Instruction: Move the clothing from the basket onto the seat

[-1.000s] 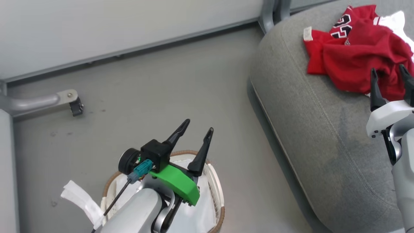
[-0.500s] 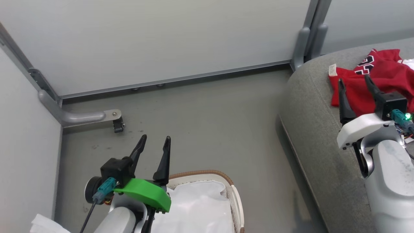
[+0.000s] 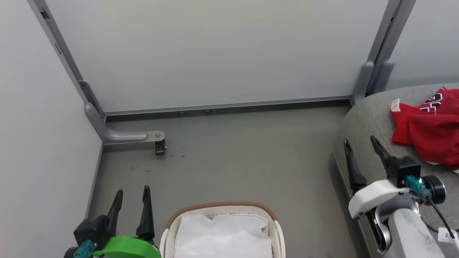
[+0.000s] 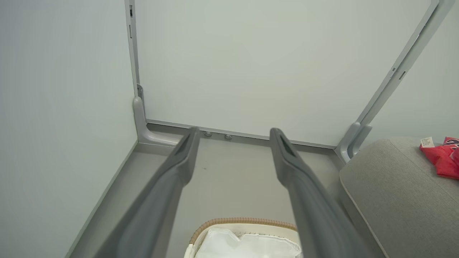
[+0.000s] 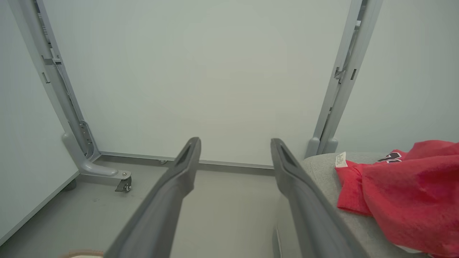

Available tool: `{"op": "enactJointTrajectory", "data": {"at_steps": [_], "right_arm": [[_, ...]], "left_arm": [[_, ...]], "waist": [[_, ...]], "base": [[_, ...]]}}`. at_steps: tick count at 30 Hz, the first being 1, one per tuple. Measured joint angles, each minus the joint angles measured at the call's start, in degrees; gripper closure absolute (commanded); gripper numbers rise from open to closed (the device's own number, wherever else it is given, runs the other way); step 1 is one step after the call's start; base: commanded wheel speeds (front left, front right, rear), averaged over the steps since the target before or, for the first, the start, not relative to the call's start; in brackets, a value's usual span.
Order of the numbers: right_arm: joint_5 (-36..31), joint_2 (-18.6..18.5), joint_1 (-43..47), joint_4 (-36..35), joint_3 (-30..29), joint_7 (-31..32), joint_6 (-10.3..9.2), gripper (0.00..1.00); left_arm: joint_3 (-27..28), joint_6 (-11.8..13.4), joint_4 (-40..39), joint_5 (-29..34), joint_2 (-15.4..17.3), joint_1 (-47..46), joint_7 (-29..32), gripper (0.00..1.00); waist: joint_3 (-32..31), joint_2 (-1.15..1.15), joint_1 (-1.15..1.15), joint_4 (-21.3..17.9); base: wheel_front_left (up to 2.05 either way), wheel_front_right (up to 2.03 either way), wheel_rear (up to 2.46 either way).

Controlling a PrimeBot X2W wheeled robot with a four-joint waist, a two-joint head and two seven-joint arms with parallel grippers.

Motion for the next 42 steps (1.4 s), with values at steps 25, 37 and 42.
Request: {"op": "enactJointTrajectory", "data": {"at_steps": [25,37,42], "right_arm": [[8.58,0.25,14.86,-6.03,4.25,0.01,0.0,0.0],[8.65,0.24,14.95,-5.99,4.04,0.01,0.0,0.0],[8.73,0.24,14.94,-5.88,4.04,0.01,0.0,0.0]], "left_arm": [[3.55,-1.72,0.08,2.04,-2.71,7.33,0.0,0.0],[4.02,-2.43,0.48,2.63,-3.08,7.39,0.0,0.0],[4.19,-2.66,0.62,2.61,-3.15,7.39,0.0,0.0]], "waist": [[-3.22,0.0,0.0,0.17],[-3.29,0.0,0.0,0.26],[-3.23,0.0,0.0,0.26]], "base": [[0.0,0.0,0.0],[0.0,0.0,0.0],[0.0,0.0,0.0]]}}
